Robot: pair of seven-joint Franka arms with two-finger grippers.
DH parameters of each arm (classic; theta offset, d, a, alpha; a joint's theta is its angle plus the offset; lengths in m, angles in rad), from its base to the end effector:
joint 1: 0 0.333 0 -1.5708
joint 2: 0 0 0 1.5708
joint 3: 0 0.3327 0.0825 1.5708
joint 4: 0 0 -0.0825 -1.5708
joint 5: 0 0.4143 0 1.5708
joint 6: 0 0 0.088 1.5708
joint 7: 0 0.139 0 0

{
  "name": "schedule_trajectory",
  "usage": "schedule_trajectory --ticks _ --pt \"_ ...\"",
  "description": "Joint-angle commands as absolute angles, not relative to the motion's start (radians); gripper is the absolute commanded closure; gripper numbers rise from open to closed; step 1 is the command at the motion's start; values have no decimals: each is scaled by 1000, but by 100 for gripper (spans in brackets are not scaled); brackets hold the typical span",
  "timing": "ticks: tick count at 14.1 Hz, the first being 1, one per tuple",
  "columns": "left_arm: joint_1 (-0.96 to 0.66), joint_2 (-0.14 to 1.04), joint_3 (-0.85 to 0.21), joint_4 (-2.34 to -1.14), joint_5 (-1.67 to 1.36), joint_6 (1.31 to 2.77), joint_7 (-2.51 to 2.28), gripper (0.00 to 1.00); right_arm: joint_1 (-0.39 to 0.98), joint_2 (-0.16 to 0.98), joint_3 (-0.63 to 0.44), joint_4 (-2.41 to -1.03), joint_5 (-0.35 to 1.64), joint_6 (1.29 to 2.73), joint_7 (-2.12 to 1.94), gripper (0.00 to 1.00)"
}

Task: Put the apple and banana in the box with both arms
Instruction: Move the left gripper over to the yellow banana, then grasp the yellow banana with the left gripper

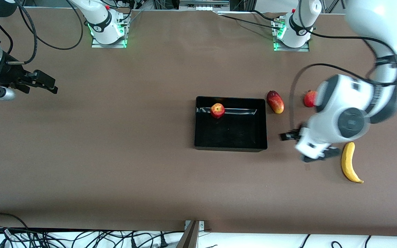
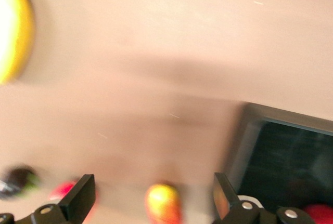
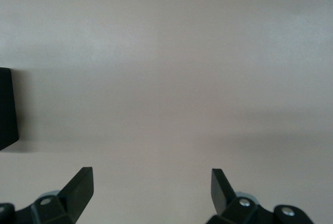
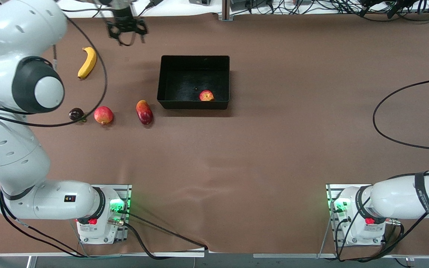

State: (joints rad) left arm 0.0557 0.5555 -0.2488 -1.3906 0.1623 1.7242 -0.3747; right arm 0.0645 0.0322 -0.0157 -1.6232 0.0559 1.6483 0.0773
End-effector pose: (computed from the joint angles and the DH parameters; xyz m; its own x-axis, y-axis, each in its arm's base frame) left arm 0.7116 -0.0898 0.3508 0.9690 0.1680 -0.1813 0.1528 -0.9837 -0.0947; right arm 0.5989 0.0367 0.5706 0.9994 -0.0327 -0.0115 -0.0333 -0.9980 -0.0545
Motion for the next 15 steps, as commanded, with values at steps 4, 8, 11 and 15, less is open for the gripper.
schedule_trajectory --ticks 4,8,11,15 --pt "239 672 -276 -1355 291 1905 1 0 55 40 -15 -1592 28 1638 75 0" --pt "330 744 -275 -1358 353 2083 207 0 54 44 -15 -1592 28 1640 77 0" --pt "383 807 -272 -1359 362 2199 309 0 54 48 -15 -1592 28 1641 75 0" --pt "429 876 -270 -1373 396 2328 377 0 54 48 -15 -1592 28 1641 77 0"
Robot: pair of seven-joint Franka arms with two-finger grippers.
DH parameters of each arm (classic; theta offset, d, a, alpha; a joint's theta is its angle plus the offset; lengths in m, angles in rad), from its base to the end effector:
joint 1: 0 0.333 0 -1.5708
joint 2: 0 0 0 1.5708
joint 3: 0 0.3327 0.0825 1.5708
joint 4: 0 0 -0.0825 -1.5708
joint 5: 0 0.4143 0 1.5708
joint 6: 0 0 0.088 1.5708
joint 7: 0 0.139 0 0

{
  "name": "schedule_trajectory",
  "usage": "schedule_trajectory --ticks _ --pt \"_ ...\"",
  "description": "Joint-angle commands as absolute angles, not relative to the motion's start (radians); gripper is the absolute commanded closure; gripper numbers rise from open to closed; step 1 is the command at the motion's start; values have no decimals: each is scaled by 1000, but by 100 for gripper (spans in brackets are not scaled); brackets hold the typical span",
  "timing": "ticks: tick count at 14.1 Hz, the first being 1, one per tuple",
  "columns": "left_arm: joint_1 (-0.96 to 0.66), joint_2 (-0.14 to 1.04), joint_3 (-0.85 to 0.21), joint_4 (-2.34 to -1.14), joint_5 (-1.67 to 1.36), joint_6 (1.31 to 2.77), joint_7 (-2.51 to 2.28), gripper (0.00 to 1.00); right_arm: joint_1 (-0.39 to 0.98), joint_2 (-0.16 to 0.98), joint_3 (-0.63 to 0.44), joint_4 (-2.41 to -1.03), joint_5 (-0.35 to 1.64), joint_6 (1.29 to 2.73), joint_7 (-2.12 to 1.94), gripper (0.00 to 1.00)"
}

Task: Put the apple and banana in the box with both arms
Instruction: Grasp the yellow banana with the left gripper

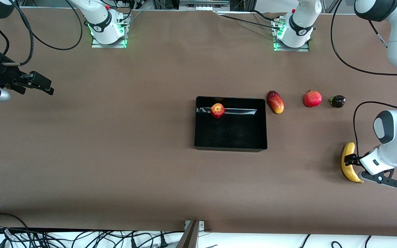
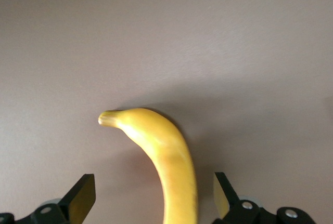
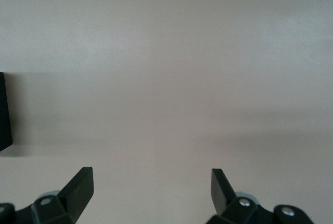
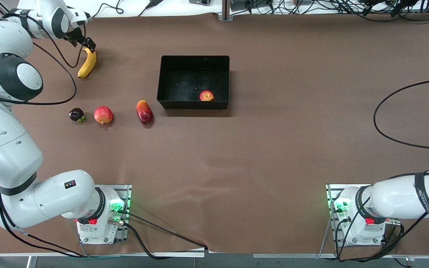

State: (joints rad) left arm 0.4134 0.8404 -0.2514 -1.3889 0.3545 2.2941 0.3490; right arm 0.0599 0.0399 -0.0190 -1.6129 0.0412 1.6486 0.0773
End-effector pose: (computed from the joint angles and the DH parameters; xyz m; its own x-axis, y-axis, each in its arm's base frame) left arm 0.7617 0.1776 0.1865 0.9469 -0.3175 0.0501 -0.3096 -0.9428 -0.1239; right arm 0.6021 0.0303 0.5712 0.9992 -0.0395 -0.0074 -0.0398 -0.9984 -0.0399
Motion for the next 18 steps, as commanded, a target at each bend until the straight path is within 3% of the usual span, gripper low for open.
schedule_trajectory --ticks 1,4,5,8,9,13,18 --pt "430 879 -268 -1374 397 2329 371 0 54 48 -15 -1592 29 1640 77 0" --pt "430 893 -268 -1399 397 2361 364 4 54 48 -15 -1591 29 1641 77 0" --pt "430 893 -267 -1416 396 2381 357 17 54 48 -15 -1592 29 1640 77 0" --pt "430 891 -265 -1434 397 2404 337 87 54 48 -15 -1592 29 1640 77 0" --pt "430 891 -264 -1439 397 2404 339 100 54 48 -15 -1592 29 1640 75 0" --pt "430 835 -265 -1494 390 2382 324 100 54 48 -15 -1591 29 1640 75 0" --pt "302 606 -279 -1520 269 2002 149 100 52 48 -18 -1591 29 1640 75 0"
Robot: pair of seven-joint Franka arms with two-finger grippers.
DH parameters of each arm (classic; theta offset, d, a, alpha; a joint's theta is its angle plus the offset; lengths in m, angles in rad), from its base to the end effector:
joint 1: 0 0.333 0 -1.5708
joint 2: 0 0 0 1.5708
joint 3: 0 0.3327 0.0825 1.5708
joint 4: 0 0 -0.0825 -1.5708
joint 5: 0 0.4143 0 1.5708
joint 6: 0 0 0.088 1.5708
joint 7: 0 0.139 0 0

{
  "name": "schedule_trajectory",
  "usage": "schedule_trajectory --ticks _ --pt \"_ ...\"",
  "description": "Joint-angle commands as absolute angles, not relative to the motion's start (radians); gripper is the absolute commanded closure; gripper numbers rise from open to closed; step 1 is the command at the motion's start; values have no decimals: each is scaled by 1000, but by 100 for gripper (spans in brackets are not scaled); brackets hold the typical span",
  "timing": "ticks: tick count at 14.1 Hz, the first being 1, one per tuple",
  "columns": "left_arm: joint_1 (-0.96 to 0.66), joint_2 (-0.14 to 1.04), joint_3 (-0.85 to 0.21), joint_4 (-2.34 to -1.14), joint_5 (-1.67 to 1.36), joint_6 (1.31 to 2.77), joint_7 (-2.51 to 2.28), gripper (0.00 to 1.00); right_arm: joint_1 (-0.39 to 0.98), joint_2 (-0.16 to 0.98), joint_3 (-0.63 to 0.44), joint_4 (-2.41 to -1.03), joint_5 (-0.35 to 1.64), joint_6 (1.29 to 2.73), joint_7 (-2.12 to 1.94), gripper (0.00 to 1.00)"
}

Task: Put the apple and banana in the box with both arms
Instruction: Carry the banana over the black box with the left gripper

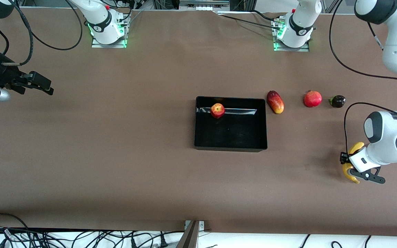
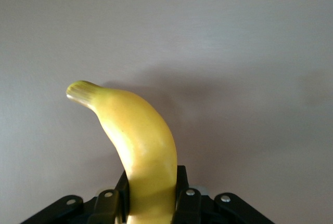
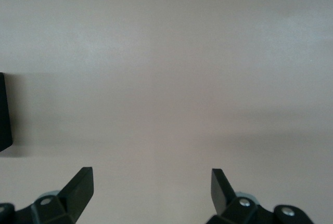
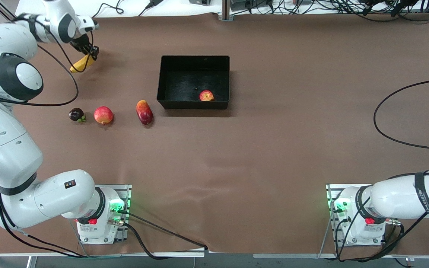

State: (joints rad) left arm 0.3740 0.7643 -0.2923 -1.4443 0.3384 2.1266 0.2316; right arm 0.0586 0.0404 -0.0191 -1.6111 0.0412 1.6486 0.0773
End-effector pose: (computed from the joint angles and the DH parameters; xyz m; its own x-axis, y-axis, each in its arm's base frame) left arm 0.7439 0.1188 0.2072 0.9641 -0.2577 -0.0646 -0.2617 -0.9630 -0.0643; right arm 0.6024 0.0294 0.5718 0.9991 -0.0409 -0.0061 -0.0411 -0.9984 -0.0399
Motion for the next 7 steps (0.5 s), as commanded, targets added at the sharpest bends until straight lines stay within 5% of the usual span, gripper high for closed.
schedule_trajectory --ticks 1,7 --pt "270 573 -279 -1520 227 1950 109 100 52 48 -18 -1591 29 1640 75 0" --pt "10 499 -270 -1520 71 1878 -349 100 52 48 -18 -1591 29 1640 75 0"
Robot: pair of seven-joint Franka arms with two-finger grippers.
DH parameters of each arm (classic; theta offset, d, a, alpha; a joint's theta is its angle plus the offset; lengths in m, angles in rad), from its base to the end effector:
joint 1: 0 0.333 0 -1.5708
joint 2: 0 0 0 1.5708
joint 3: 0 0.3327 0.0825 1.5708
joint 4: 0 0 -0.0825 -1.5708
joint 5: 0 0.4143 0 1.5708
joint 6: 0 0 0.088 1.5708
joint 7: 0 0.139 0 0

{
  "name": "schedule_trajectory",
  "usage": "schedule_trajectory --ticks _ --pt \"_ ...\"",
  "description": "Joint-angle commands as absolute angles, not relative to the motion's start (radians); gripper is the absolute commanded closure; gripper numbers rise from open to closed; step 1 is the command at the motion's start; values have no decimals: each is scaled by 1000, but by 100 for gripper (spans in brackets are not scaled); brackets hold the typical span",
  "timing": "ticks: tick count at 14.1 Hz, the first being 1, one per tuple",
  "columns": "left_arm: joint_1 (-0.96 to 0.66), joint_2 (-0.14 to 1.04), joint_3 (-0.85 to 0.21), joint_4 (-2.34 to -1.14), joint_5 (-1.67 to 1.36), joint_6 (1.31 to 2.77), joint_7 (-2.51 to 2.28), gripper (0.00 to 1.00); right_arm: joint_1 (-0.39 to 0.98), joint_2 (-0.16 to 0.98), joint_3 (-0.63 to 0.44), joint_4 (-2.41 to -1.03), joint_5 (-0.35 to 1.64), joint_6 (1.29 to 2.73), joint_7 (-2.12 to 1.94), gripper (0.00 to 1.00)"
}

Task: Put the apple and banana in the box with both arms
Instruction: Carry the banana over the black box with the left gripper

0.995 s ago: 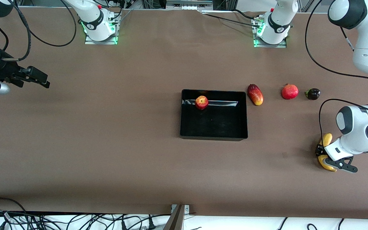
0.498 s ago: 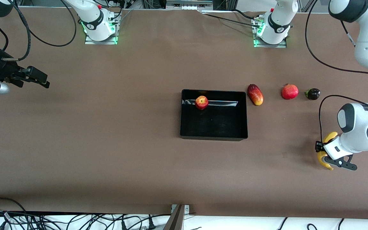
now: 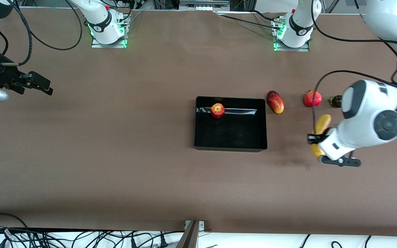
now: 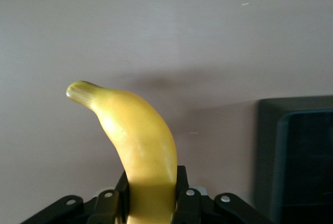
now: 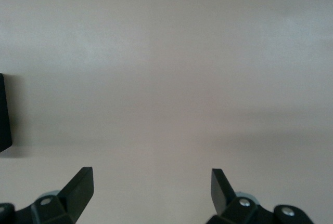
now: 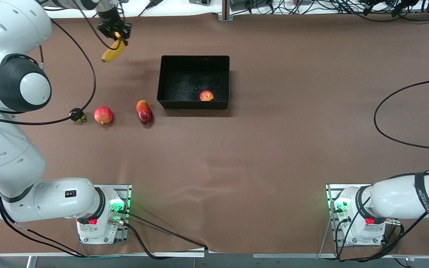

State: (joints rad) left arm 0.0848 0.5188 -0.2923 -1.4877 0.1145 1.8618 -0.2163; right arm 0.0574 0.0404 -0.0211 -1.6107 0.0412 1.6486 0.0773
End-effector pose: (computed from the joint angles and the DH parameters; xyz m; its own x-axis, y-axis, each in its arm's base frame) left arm 0.7062 -0.1078 0.3427 0.9919 -0.0039 -0.1271 -0.0025 -0.9999 0.0116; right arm 0.6025 0.0275 0.5720 0.9990 -0.0441 -0.0057 -0.0443 -0.9982 -0.0399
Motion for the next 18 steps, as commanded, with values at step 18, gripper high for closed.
schedule_trajectory --ticks 18 --pt "-252 492 -279 -1781 37 2298 -813 100 40 48 -18 -1591 31 1640 74 0"
